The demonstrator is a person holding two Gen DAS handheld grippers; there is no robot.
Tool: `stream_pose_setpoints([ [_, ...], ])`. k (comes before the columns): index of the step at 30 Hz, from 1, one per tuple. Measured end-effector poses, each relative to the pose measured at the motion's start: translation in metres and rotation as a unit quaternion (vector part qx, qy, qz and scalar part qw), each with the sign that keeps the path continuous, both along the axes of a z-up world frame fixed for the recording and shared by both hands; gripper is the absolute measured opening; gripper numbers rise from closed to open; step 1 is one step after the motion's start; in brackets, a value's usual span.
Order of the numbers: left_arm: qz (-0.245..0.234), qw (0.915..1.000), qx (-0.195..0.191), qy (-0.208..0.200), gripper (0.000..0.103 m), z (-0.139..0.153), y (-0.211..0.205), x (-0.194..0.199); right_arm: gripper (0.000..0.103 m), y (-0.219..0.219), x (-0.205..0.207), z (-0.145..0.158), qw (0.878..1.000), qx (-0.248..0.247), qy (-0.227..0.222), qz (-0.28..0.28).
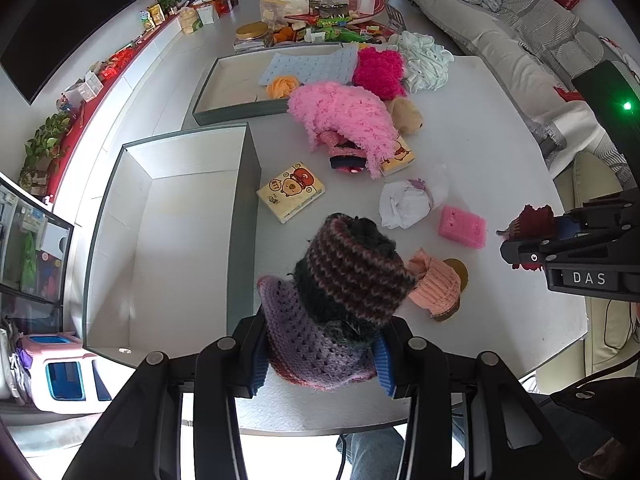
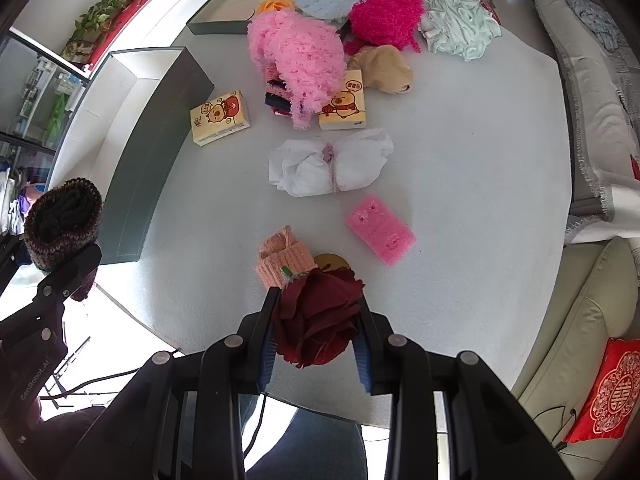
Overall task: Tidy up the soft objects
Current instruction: 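Lift and carry the striped hat and red rose over the white box with both tools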
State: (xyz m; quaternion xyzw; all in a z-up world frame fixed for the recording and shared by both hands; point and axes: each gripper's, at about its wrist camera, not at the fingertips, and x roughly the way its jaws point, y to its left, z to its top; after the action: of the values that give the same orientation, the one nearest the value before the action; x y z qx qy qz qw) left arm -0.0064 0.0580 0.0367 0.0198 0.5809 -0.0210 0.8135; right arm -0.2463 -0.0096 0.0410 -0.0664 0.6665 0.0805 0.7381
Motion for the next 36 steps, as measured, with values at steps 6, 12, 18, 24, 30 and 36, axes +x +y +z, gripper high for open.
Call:
stream_pose_setpoints([
  [6,0.019,0.9998,-0.001,-0.004,0.044,0.000,0.010,-0.003,0.035,0.008,0.002,0.002,1.000,-0.003,-0.003,0.012],
  [12,0.056,0.9984,-0.004,-0.010,0.044,0.002,0.030,-0.005,0.035,0.020,0.008,0.006,1.000,-0.002,-0.009,0.024],
  [18,0.115,0.9930,-0.003,-0.028,0.044,0.014,0.066,-0.004,0.035,0.050,0.024,0.020,0.998,0.004,-0.026,0.062],
  [24,0.202,0.9784,-0.005,-0.045,0.044,0.022,0.124,-0.001,0.037,0.106,0.048,0.040,0.991,0.023,-0.054,0.120],
  [30,0.270,0.9625,0.006,-0.025,0.044,0.001,0.169,0.006,0.037,0.175,0.069,0.041,0.981,0.038,-0.063,0.179],
  [36,0.315,0.9492,-0.008,-0.004,0.044,-0.025,0.191,0.009,0.037,0.232,0.086,0.027,0.974,0.045,-0.057,0.215],
])
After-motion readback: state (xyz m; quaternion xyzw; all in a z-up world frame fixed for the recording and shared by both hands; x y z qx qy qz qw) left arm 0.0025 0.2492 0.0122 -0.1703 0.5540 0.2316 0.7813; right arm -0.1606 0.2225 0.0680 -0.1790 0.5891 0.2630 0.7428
